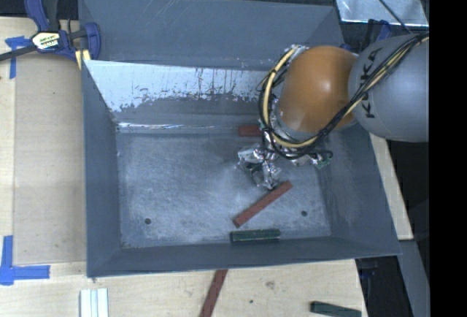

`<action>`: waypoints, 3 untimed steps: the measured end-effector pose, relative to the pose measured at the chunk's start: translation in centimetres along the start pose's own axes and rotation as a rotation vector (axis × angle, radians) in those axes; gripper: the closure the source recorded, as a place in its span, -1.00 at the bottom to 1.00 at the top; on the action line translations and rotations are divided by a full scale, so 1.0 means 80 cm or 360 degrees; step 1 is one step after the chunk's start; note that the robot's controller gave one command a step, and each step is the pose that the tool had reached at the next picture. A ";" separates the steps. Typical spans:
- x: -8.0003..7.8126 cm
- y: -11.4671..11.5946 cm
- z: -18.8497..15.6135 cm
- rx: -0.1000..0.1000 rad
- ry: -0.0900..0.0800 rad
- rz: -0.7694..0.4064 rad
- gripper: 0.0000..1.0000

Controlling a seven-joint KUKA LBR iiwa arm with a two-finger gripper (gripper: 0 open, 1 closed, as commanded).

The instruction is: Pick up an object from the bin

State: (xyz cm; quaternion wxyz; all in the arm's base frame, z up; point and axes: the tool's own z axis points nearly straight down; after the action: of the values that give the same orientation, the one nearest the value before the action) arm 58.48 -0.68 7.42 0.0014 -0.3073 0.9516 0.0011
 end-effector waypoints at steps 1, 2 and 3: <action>0.001 0.000 -0.018 -0.0001 0.0005 0.0002 1.00; 0.000 -0.001 -0.032 0.0005 -0.0001 0.0003 1.00; 0.001 0.000 -0.048 0.0001 0.0004 0.0004 1.00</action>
Offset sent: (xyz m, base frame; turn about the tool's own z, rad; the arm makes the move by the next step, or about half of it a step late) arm 0.0000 0.0000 0.0263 0.0000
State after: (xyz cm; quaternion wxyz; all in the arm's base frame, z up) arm 58.42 -0.72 11.29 0.0001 -0.3061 0.9520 0.0006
